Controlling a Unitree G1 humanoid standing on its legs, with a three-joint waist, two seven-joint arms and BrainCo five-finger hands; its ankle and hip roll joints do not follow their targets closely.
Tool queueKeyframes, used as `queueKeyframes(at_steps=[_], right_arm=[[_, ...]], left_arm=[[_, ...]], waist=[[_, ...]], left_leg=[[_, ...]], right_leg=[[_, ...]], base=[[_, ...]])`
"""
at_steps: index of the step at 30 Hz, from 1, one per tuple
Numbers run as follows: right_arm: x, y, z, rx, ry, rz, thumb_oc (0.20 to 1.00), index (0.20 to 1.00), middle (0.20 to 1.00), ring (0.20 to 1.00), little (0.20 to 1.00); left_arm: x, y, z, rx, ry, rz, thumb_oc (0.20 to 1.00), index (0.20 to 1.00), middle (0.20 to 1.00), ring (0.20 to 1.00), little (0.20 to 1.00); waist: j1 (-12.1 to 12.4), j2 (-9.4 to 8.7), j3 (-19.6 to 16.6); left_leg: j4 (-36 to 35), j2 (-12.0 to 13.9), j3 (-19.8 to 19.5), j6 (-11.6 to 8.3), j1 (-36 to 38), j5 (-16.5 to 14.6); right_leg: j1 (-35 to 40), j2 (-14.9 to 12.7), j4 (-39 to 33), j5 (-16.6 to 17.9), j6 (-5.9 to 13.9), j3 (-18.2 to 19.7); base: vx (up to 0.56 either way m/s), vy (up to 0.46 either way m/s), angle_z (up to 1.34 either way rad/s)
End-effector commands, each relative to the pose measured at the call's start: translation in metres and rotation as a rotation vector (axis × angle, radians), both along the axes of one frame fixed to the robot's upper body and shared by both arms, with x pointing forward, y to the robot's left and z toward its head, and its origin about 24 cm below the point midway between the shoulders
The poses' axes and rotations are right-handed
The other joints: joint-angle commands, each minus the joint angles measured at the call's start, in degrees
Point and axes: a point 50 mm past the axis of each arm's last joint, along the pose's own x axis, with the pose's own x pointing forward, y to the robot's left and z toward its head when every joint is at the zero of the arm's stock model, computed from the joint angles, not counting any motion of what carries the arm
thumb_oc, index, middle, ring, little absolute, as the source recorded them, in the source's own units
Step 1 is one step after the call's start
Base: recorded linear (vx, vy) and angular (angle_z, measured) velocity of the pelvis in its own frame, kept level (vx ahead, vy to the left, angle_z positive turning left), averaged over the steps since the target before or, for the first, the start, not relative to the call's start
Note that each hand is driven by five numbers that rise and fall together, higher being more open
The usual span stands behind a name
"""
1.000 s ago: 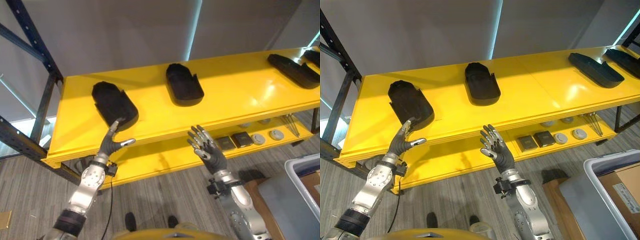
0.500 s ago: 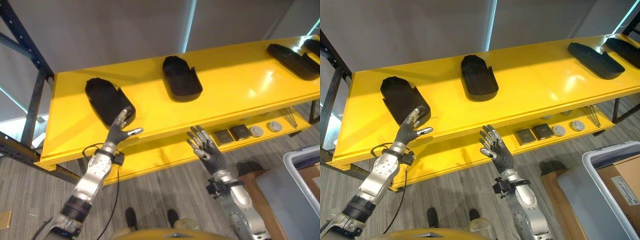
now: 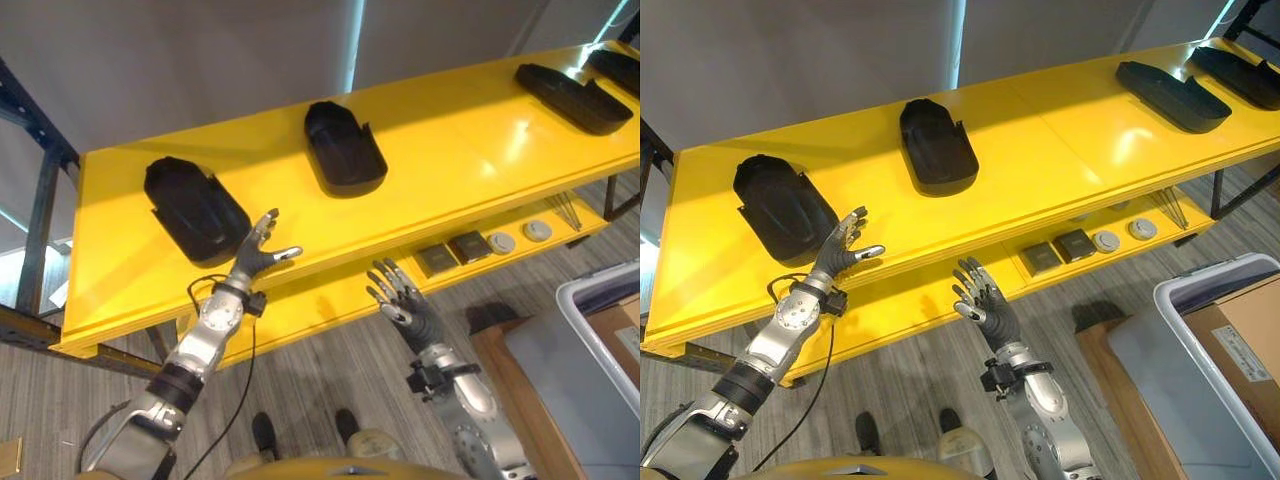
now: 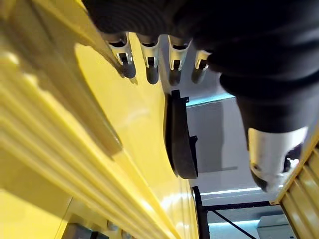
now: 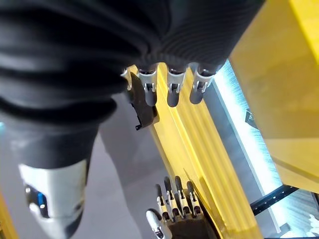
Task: Move parts from the plastic box to the shelf.
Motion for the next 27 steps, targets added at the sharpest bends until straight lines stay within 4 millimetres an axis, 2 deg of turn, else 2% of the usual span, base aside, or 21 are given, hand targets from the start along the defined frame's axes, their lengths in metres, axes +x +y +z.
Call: queueKeyframes(at_steps=[1,6,12,14,25,26,27], right_arm=[[0.003,-0.005,0.017,0.048,-0.089,-0.02,1.0,1.0,1.0,1.0,1.0],[0.0,-0.008,0.014,0.042,-0.073,-0.061,1.0,1.0,1.0,1.0,1.0],[0.0,-0.011,0.014,0.029,-0.07,-0.086,1.0,1.0,1.0,1.0,1.0],[0.002,-0.013,0.014,0.021,-0.073,-0.096,1.0,1.0,1.0,1.0,1.0],[0.005,-0.013,0.011,0.012,-0.063,-0.094,1.0,1.0,1.0,1.0,1.0],[0.005,-0.013,0.011,0.012,-0.063,-0.094,1.0,1.0,1.0,1.0,1.0],[0.004,-0.012,0.01,0.015,-0.058,-0.091,1.0,1.0,1.0,1.0,1.0]], left_arm=[[0.015,0.016,0.018,0.046,-0.091,0.087,1.0,1.0,1.0,1.0,1.0],[0.007,0.034,0.004,0.025,-0.048,0.2,1.0,1.0,1.0,1.0,1.0],[-0.006,0.05,0.003,-0.007,-0.063,0.263,1.0,1.0,1.0,1.0,1.0],[-0.018,0.065,0.006,-0.004,-0.088,0.305,1.0,1.0,1.0,1.0,1.0],[-0.028,0.081,0.009,0.013,-0.108,0.337,1.0,1.0,1.0,1.0,1.0],[-0.028,0.081,0.009,0.013,-0.108,0.337,0.89,0.89,0.89,0.89,0.89],[-0.027,0.084,0.009,0.008,-0.11,0.357,0.533,0.533,0.533,0.533,0.533]], waist=[[0.9,-1.95,1.1],[1.6,-2.01,1.2],[2.5,-2.15,1.3],[3.4,-2.29,1.2],[4.6,-2.56,0.7],[4.6,-2.56,0.7],[4.5,-2.6,0.6]], left_leg=[[0.0,5.3,3.3,-3.77,7.0,-7.5],[0.0,5.4,2.9,-3.85,7.1,-7.3],[0.0,5.3,2.3,-3.78,7.0,-7.2],[0.0,5.2,1.9,-3.74,7.0,-7.2],[0.0,4.9,1.1,-3.67,6.9,-7.4],[0.0,4.9,1.1,-3.67,6.9,-7.4],[0.0,4.9,1.2,-3.68,7.0,-7.5]], right_leg=[[-0.3,-0.3,0.4,-3.7,0.18,-2.2],[0.2,-0.2,0.3,-3.9,0.0,-2.7],[0.5,-0.1,0.2,-4.0,-0.14,-3.2],[0.9,-0.1,0.2,-4.2,-0.28,-3.7],[1.3,-0.3,0.2,-4.3,-0.33,-4.4],[1.3,-0.3,0.2,-4.3,-0.33,-4.4],[1.3,-0.3,0.2,-4.3,-0.29,-4.4]], base=[[0.0,0.0,0.0],[0.0,0.0,0.0],[0.0,-0.008,0.02],[0.0,-0.013,0.06],[0.01,0.0,0.07],[0.0,0.0,0.0],[0.0,0.0,0.0]])
